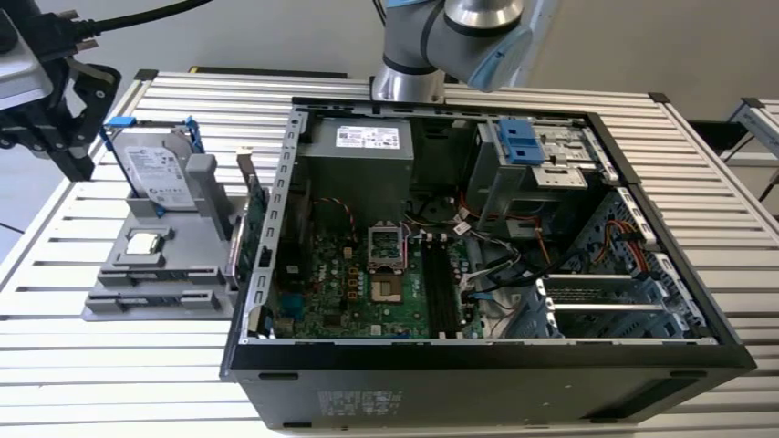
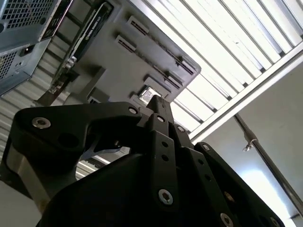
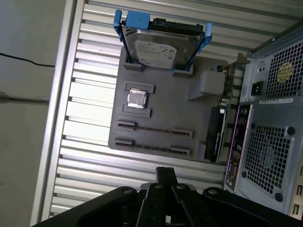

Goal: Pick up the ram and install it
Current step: 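Pick up the ram and move it above insertion slot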

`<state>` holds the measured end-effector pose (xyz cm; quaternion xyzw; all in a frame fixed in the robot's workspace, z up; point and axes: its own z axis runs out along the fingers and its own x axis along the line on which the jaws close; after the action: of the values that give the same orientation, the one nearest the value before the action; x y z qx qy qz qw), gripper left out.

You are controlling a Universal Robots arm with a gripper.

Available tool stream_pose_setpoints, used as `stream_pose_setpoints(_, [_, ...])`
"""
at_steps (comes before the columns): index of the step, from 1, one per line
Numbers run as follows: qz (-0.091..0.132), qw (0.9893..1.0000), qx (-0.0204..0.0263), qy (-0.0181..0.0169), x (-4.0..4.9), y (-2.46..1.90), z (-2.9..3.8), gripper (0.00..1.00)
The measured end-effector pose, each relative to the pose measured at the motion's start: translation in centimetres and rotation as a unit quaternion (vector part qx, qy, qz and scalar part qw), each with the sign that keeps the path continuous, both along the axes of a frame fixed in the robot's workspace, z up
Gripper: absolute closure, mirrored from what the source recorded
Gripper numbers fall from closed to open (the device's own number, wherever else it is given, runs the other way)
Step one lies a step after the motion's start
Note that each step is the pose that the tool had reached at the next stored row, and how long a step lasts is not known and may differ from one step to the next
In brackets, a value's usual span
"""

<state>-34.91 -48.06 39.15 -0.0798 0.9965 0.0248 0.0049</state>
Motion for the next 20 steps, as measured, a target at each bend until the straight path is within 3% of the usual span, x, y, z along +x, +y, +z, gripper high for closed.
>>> stream_pose_setpoints(11, [0.033, 0.9995, 0.0000, 0.0000, 0.00, 0.01, 0.02, 1.00])
stream_pose_setpoints(20, [0.065, 0.9979, -0.0002, 0.0000, 0.00, 0.02, 0.03, 1.00])
